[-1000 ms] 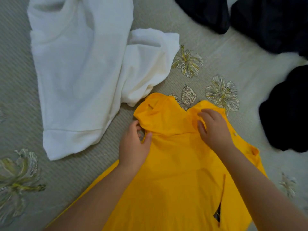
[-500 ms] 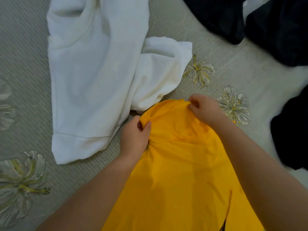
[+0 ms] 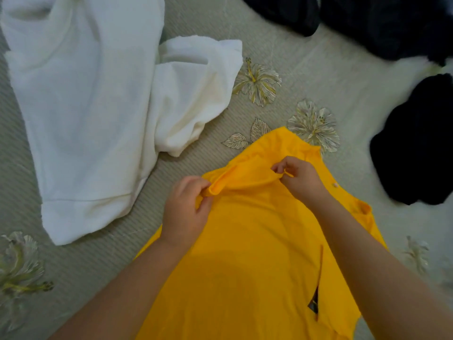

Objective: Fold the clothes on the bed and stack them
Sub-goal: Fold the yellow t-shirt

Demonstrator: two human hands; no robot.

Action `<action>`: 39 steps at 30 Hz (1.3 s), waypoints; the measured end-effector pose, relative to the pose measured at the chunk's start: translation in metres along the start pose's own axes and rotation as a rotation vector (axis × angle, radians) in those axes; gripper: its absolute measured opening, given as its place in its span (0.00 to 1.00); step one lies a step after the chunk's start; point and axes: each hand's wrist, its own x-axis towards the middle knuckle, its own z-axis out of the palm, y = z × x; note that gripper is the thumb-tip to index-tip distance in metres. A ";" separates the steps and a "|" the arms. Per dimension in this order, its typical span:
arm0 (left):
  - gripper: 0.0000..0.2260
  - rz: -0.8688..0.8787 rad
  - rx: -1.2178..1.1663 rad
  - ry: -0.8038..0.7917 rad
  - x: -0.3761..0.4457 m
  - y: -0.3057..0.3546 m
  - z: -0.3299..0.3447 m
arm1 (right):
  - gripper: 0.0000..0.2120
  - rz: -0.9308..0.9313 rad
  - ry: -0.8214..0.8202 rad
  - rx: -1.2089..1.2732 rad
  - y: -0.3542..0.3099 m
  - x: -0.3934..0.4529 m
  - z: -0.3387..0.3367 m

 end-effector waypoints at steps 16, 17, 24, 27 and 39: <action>0.14 0.484 0.459 -0.480 -0.040 -0.006 -0.011 | 0.23 -0.130 -0.106 -0.365 0.041 -0.077 0.013; 0.15 0.438 0.469 -0.454 -0.034 -0.006 -0.011 | 0.23 -0.159 -0.159 -0.442 0.038 -0.074 0.018; 0.11 0.418 0.488 -0.498 -0.020 -0.014 -0.006 | 0.11 0.049 -0.277 -0.599 0.033 -0.064 -0.002; 0.11 0.400 0.487 -0.482 -0.014 -0.019 -0.001 | 0.17 0.132 0.070 -0.388 0.014 -0.022 -0.013; 0.17 0.293 0.327 -0.379 0.012 -0.031 -0.024 | 0.17 -0.009 0.181 -0.225 -0.033 0.083 -0.007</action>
